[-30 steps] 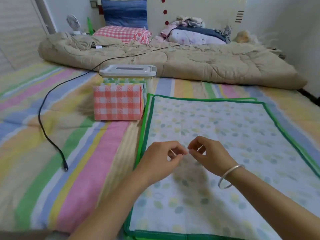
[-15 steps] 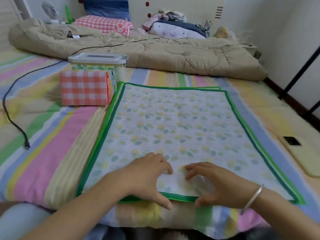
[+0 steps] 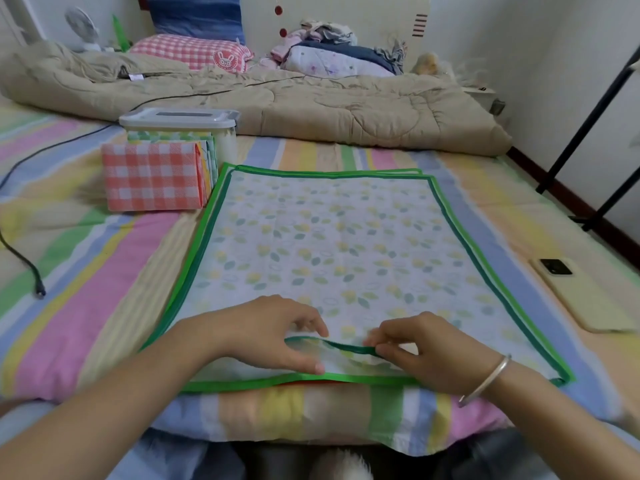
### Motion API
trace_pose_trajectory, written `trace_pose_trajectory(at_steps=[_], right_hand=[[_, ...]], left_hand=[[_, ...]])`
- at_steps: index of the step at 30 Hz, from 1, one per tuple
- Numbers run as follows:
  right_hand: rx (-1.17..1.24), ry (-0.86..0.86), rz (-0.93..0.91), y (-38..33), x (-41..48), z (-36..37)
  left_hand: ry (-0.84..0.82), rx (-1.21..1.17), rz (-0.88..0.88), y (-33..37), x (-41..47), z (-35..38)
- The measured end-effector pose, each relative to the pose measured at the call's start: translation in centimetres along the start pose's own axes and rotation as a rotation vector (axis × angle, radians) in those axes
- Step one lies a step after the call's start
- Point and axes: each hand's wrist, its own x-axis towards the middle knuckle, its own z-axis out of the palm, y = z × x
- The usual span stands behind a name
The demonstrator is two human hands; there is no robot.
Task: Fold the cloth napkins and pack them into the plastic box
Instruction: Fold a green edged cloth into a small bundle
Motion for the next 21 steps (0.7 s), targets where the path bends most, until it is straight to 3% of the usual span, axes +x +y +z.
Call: trace_pose_trajectory(at_steps=[3,8,11,17,21], right_hand=[[-0.044,0.023,0.023,-0.8,-0.3,-1.4],[-0.065,-0.228,0.147,-2.0,0.2,-5.3],[-0.120,-0.287,0.197,-2.5,1.5,-7.5],[-0.386,0.077,0.175,-0.9,7.9,-8.1],[-0.401,0.251,0.209,1.3,12.4,-6.4]], left_hand=[[0.028,-0.025,-0.014,0.6,0.1,-1.2],[-0.216,0.081,-0.072,2.1,0.3,-4.7],[-0.233,0.173,-0.117,2.9,1.2,-6.8],[-0.019,0.304,-0.219,1.0,4.8,-9.5],[0.180,0.336,-0.299,-1.5,7.1,-9.0]])
